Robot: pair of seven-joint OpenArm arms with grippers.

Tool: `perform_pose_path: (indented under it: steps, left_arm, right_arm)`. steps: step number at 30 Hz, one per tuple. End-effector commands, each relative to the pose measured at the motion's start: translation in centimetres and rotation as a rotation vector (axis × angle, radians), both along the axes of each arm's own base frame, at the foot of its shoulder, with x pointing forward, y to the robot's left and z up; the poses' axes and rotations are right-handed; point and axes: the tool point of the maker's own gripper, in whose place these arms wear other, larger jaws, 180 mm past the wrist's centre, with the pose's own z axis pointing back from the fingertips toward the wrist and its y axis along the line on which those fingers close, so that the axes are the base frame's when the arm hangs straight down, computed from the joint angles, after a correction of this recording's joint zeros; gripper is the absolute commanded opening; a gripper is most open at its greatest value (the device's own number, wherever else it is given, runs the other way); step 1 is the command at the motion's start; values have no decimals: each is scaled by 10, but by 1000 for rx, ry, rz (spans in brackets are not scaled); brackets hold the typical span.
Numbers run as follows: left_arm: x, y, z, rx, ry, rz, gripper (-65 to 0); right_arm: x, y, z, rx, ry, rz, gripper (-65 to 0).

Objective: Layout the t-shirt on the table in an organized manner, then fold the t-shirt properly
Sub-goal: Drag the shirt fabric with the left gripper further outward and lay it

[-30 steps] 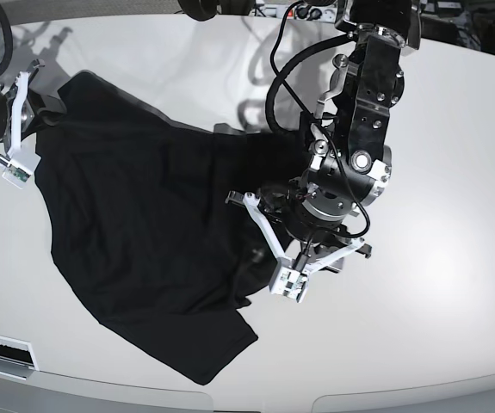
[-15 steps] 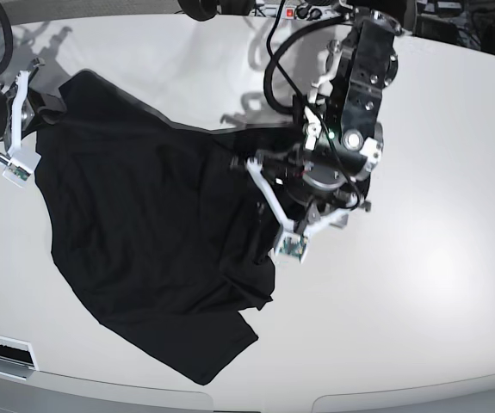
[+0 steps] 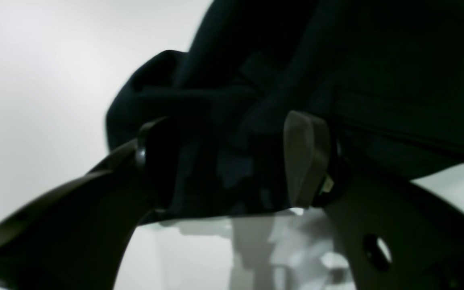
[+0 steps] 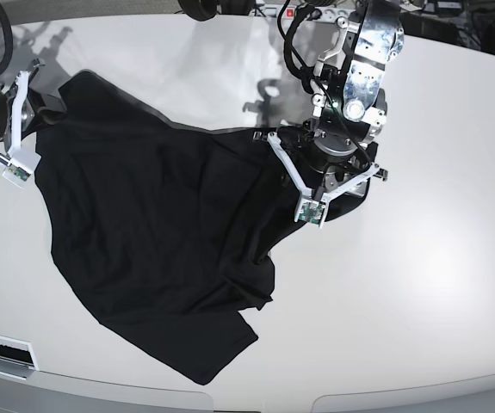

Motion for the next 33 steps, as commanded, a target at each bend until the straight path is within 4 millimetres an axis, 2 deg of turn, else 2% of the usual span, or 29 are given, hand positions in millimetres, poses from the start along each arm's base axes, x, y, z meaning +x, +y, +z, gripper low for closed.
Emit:
perform_pose_path:
  steps: [1, 7, 8, 9, 11, 12, 15, 20, 22, 27, 31, 33]
  left_arm:
    - [9, -5, 6, -23, -34, -4, -243]
    - [13, -18, -32, -59, 72, -73, -259]
    - [13, -19, -35, -60, 87, -77, -298]
    - [14, -20, -35, -55, 100, -81, -374]
    - [18, -17, -32, -32, 123, -75, -601]
    - [21, -17, -27, -23, 124, -73, -650]
    - [38, -21, 7, -43, 35, -77, -650]
    - [53, -31, 104, -113, -232, -107, -650]
    - [54, -27, 131, -103, -315, -112, -650]
    - [63, -4, 144, 11, -404, -113, -650]
    - [67, 22, 138, 95, -408, -119, -650]
    - [70, 43, 131, 149, -393, -109, -650]
  right_arm:
    - [6, -2, 8, 2, -28, 12, -650]
    - [6, -2, 8, 2, -27, 8, -650]
    - [6, -2, 8, 2, -27, 8, -650]
    - [6, -2, 8, 2, -27, 8, -650]
    - [6, -2, 8, 2, -27, 8, -650]
    - [6, -2, 8, 1, -27, 9, -650]
    - [6, -2, 8, 2, -27, 9, -650]
    - [6, -2, 8, 1, -27, 9, -650]
    - [6, -2, 8, 1, -27, 9, -650]
    - [6, -2, 8, 0, -27, 9, -650]
    - [6, -2, 8, 1, -27, 9, -650]
    - [6, -2, 8, 1, -27, 9, -650]
